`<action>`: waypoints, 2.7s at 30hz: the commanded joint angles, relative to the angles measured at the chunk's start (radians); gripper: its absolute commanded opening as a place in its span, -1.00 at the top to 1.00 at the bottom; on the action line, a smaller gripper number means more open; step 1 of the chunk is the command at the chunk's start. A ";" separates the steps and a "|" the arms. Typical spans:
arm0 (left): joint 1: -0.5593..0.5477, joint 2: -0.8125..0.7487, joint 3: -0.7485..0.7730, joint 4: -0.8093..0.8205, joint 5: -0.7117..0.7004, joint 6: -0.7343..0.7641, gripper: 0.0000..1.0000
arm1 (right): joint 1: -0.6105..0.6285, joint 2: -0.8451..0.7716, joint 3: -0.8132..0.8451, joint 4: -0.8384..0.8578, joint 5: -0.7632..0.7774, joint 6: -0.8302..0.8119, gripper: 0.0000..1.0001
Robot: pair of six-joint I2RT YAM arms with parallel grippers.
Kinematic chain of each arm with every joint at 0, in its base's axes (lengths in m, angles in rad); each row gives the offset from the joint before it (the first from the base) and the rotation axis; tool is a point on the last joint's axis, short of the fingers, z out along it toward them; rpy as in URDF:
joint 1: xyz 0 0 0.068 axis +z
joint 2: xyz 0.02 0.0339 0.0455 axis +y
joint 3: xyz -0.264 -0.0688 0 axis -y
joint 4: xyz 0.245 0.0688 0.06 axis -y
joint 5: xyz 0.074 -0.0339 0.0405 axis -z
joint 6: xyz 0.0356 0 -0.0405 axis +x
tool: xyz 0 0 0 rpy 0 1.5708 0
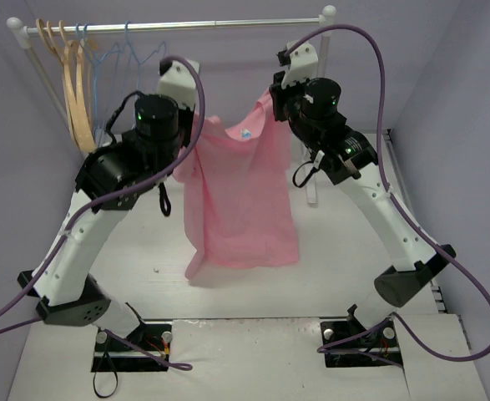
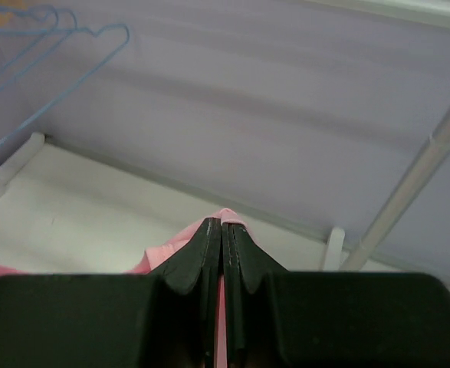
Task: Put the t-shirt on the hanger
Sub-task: Flatten out the T-shirt at the center of the board, then pick up the hanger from the clothesline.
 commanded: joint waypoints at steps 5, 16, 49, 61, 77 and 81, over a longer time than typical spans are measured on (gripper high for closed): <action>0.102 0.108 0.328 0.127 0.048 0.161 1.00 | -0.034 -0.014 0.083 0.450 -0.139 -0.100 1.00; 0.102 -0.394 -0.535 0.396 0.243 0.051 1.00 | -0.029 -0.479 -0.578 0.622 -0.229 -0.048 1.00; 0.079 -0.350 -0.575 -0.115 0.121 -0.492 -0.06 | 0.193 -0.519 -1.008 0.182 -0.018 0.432 -0.39; 0.510 -0.002 -0.070 -0.089 0.447 -0.246 -0.07 | 0.192 -0.613 -1.052 0.109 -0.116 0.394 -0.42; 0.681 0.157 -0.012 0.015 0.513 -0.152 -0.07 | 0.192 -0.673 -1.089 0.104 -0.148 0.346 -0.44; 0.681 0.163 -0.048 0.035 0.519 -0.132 -0.07 | 0.192 -0.683 -1.104 0.118 -0.160 0.352 -0.44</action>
